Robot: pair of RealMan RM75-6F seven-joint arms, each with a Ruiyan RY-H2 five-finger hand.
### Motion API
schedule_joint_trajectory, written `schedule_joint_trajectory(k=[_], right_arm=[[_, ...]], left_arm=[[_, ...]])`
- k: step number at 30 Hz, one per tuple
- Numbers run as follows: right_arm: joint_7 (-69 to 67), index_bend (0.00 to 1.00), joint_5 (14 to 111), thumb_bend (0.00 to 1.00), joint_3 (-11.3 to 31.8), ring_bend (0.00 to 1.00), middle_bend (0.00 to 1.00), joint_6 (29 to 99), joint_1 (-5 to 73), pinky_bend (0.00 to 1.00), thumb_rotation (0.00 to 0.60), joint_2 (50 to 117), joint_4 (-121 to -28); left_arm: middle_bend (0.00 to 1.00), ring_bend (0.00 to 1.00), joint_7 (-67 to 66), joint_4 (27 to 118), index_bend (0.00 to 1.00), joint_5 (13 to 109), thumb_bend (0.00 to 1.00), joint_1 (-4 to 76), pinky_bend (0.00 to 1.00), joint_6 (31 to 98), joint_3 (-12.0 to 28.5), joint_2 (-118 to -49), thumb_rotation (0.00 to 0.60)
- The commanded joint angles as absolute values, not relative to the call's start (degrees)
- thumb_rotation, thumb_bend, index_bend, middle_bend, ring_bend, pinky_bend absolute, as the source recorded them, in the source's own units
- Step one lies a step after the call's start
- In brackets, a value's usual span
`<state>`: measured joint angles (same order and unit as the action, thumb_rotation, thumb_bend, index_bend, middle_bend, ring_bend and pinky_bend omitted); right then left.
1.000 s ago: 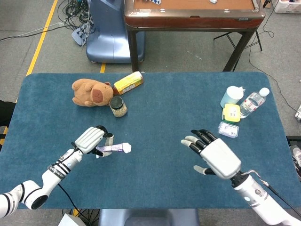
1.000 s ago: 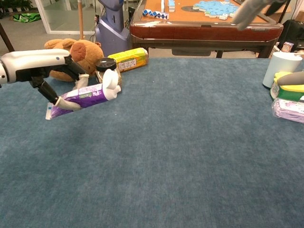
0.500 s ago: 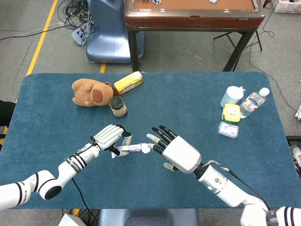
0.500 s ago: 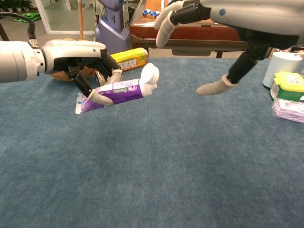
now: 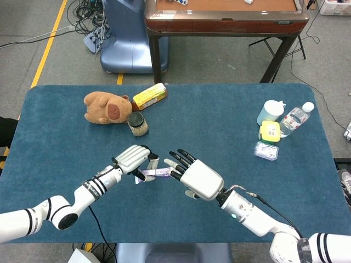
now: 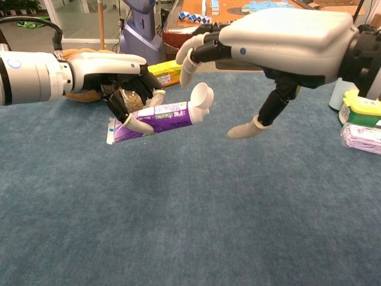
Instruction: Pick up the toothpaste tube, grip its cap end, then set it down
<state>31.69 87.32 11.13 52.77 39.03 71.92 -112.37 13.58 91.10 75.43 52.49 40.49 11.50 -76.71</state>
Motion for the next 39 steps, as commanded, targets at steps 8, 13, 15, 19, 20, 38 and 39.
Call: schedule_joint_trajectory(k=[8, 13, 15, 19, 20, 38, 39], right_arm=[[32.2, 0.29, 85.08, 0.21, 9.27, 0.0, 0.14, 52.96, 39.22, 0.08, 0.6, 71.13, -111.4], [32.03, 0.29, 84.26, 0.21, 8.66, 0.0, 0.14, 53.41, 39.35, 0.08, 0.599, 71.34, -110.57], [31.75, 0.29, 83.89, 0.21, 8.54, 0.0, 0.14, 53.46, 39.55, 0.08, 0.599, 71.67, -110.04], [31.01, 0.29, 83.44, 0.21, 8.49, 0.0, 0.14, 53.65, 40.04, 0.08, 0.6, 72.82, -108.84], [30.75, 0.29, 83.35, 0.21, 8.51, 0.0, 0.14, 53.91, 40.12, 0.08, 0.599, 73.25, -108.38], [15.87, 0.25, 87.45, 0.21, 8.02, 0.0, 0.14, 60.3, 38.38, 0.08, 0.598, 72.87, -109.79], [14.42, 0.22, 87.65, 0.21, 8.17, 0.0, 0.14, 60.69, 38.25, 0.08, 0.599, 72.47, -110.22]], left_arm=[[0.68, 0.42, 16.05, 90.92, 0.62, 75.75, 0.43, 51.84, 0.24, 40.63, 10.75, -75.61, 0.6], [0.69, 0.42, 17.18, 90.59, 0.62, 76.01, 0.43, 51.67, 0.24, 40.68, 10.52, -75.31, 0.6], [0.69, 0.42, 17.79, 90.6, 0.62, 76.05, 0.43, 51.6, 0.24, 40.8, 10.55, -75.28, 0.6], [0.69, 0.42, 18.85, 90.82, 0.62, 76.31, 0.43, 51.57, 0.24, 40.84, 10.62, -74.98, 0.6], [0.69, 0.42, 19.16, 90.92, 0.62, 76.4, 0.43, 51.53, 0.24, 40.96, 10.66, -74.86, 0.6], [0.69, 0.42, 28.2, 90.21, 0.62, 79.46, 0.43, 47.57, 0.25, 47.04, 9.67, -76.47, 0.6], [0.69, 0.42, 29.01, 90.02, 0.62, 79.67, 0.43, 47.24, 0.25, 47.64, 9.65, -76.75, 0.6]])
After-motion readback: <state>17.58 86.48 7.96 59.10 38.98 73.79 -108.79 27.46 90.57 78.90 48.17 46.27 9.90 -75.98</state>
